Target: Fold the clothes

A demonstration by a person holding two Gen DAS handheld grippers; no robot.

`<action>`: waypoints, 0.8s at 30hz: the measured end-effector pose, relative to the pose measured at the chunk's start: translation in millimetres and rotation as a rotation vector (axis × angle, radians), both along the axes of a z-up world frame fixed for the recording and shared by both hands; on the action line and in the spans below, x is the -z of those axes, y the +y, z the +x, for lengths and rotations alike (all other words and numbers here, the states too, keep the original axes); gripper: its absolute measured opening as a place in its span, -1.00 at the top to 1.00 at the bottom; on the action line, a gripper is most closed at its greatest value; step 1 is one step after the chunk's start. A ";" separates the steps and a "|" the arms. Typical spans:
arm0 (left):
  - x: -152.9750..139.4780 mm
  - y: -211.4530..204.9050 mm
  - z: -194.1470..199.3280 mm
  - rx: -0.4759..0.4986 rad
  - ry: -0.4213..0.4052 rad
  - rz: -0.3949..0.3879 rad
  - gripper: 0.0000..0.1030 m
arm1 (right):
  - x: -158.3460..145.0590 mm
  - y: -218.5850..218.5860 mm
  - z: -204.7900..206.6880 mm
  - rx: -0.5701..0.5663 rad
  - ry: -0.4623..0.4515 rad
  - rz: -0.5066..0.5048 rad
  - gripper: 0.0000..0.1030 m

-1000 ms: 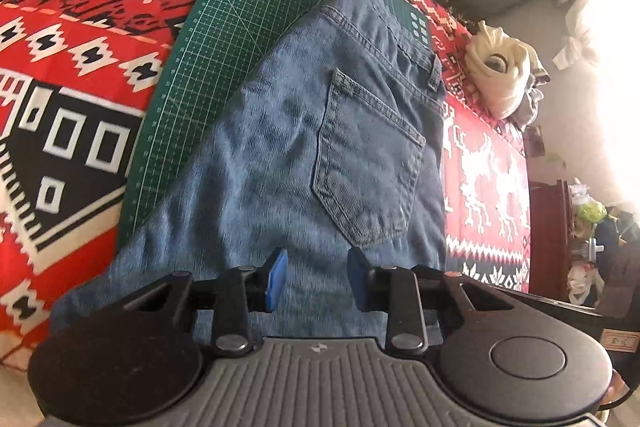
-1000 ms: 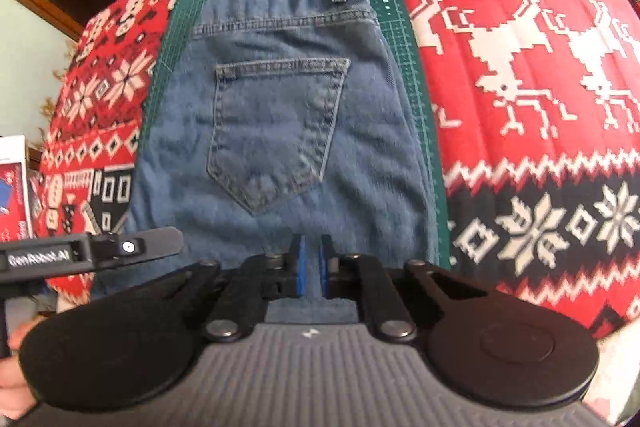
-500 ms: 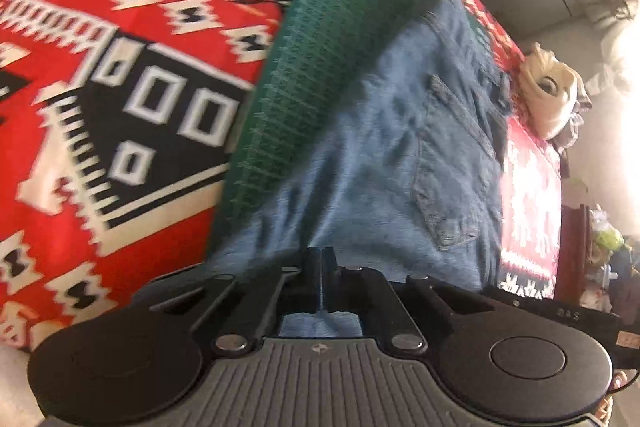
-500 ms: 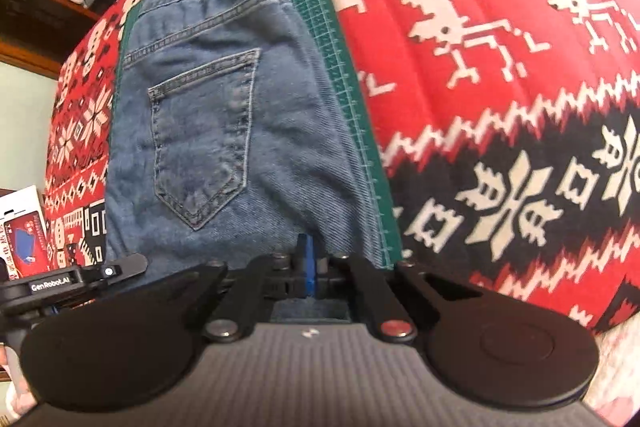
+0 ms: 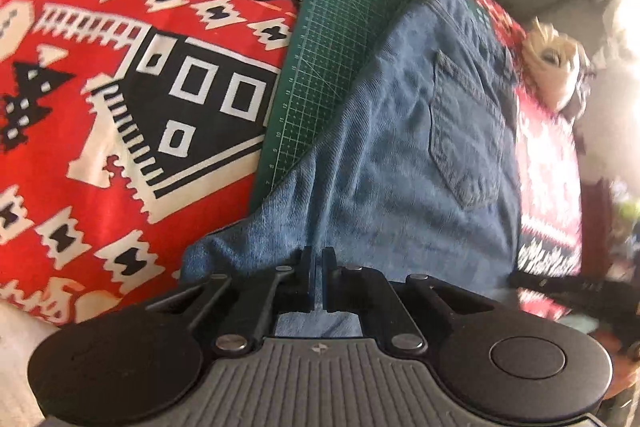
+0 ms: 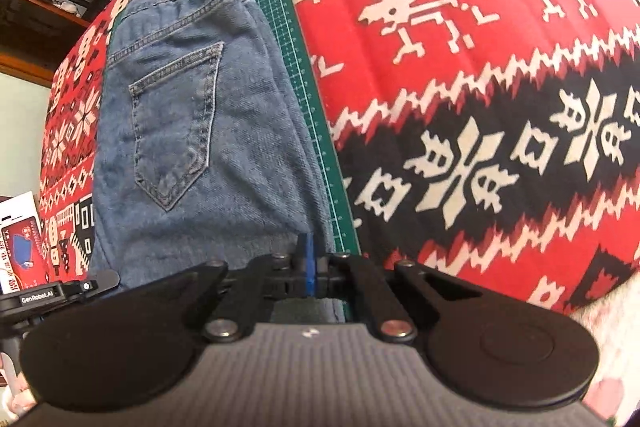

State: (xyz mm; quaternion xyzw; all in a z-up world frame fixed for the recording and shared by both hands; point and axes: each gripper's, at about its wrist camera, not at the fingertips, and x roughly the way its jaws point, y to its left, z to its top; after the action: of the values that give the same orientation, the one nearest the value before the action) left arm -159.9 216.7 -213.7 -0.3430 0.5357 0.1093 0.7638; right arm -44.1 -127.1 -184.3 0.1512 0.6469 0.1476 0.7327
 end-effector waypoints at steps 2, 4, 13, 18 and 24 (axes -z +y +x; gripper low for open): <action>-0.6 -2.5 -3.4 0.032 0.003 0.016 0.93 | -1.1 -0.8 -2.1 -0.011 -0.006 -0.002 1.00; -1.6 -2.1 -8.1 0.038 0.005 0.020 0.93 | -1.5 -2.6 -5.1 -0.013 -0.007 -0.006 1.00; -23.5 8.1 -24.8 0.014 -0.007 0.011 0.69 | -17.5 -14.1 -11.2 0.003 -0.016 0.017 0.85; -42.0 14.0 -37.2 0.003 -0.021 0.110 0.51 | -23.2 -21.1 -10.6 0.018 -0.007 0.029 0.76; -32.6 26.7 -51.2 -0.004 0.007 0.121 0.37 | -15.4 -21.1 -10.7 0.015 0.037 0.024 0.66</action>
State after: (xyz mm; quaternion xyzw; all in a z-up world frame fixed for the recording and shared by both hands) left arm -211.1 243.4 -181.1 -0.2968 0.5301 0.1444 0.7810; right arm -54.8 -148.2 -168.9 0.1676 0.6575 0.1471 0.7197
